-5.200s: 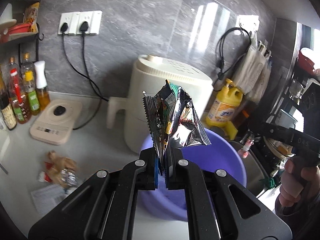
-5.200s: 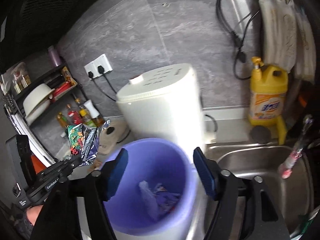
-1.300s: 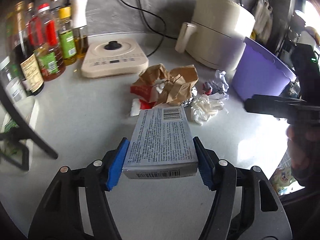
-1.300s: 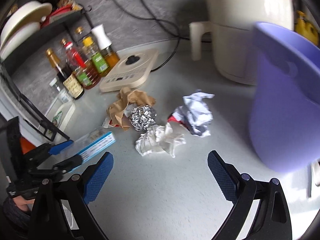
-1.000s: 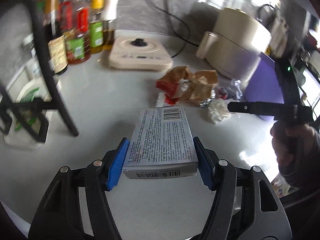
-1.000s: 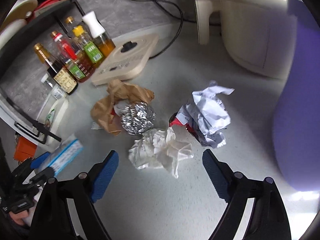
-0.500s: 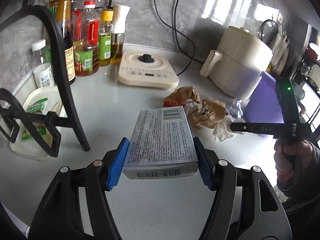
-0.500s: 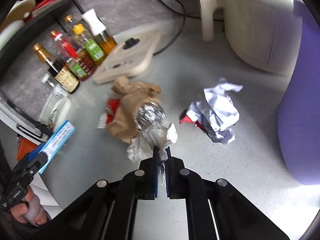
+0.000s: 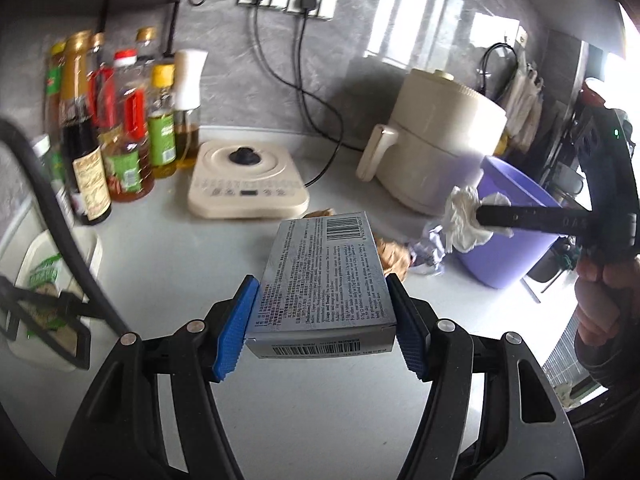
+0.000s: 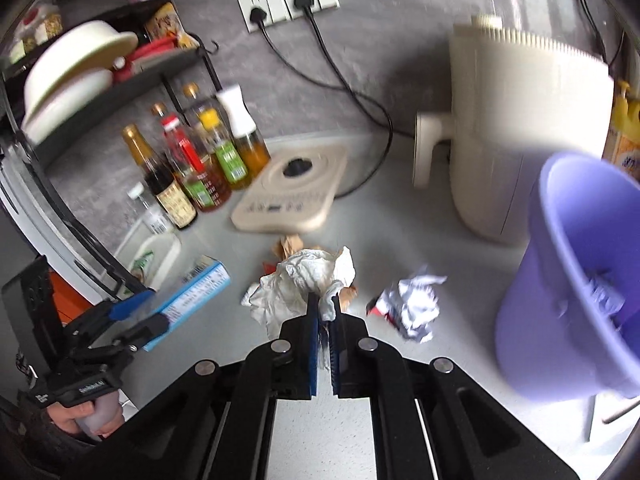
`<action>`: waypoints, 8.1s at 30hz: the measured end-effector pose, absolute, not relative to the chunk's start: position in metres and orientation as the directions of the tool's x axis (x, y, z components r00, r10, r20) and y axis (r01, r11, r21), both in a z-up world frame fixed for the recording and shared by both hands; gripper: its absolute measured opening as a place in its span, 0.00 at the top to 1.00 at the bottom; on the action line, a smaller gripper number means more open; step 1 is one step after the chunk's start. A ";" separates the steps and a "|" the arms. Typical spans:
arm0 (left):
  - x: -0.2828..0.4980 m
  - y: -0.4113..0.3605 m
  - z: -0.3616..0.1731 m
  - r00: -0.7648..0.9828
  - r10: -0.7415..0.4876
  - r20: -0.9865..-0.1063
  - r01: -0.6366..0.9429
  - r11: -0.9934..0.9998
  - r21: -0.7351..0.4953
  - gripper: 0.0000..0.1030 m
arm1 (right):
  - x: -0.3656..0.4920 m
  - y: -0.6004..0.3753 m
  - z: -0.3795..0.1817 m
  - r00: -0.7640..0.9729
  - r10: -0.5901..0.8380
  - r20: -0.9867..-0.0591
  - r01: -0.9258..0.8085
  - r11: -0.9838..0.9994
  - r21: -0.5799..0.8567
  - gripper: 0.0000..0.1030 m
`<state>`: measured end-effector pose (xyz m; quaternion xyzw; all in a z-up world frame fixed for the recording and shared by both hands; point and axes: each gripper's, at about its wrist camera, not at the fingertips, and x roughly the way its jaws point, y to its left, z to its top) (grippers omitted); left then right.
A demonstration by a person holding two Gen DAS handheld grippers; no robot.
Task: Collect trash
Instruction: 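Carry the tissue into the lavender bucket with the right tool while the left tool holds the box, then lower the cardboard box over the lavender bucket and open the left tool, then move both tools back over the remaining trash on the counter, then grasp the red-and-white packet with the left tool while the right tool grasps brown paper, then carry both items over the lavender bucket and open both tools to drop them, then move both tools back over the remaining trash on the counter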
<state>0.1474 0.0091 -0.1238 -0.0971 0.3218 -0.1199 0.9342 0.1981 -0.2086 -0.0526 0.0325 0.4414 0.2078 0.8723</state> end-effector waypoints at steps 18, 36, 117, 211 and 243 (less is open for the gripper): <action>0.163 -0.079 -0.062 0.812 -0.302 -0.499 0.188 0.945 -0.266 0.38 | 0.201 -0.326 0.030 0.688 0.379 -0.619 -0.307 0.925 0.226 0.95; 0.191 -0.210 -0.033 0.807 -0.347 -0.477 0.252 0.934 -0.253 0.38 | 0.187 -0.478 0.025 0.738 0.243 -0.630 -0.178 0.970 0.166 0.21; 0.283 -0.015 -0.198 0.534 -0.304 -0.789 0.146 0.952 -0.268 0.42 | 0.230 -0.210 -0.099 0.452 0.357 -0.818 -0.202 0.934 0.295 0.47; 0.237 -0.341 -0.006 0.792 -0.353 -0.499 0.293 0.936 -0.196 0.70 | 0.163 -0.583 0.021 0.711 0.359 -0.604 -0.186 0.925 0.331 0.41; 0.214 -0.119 -0.009 0.827 -0.207 -0.523 0.112 0.972 -0.207 0.11 | 0.155 -0.402 0.022 0.712 0.375 -0.593 -0.213 0.921 0.326 0.15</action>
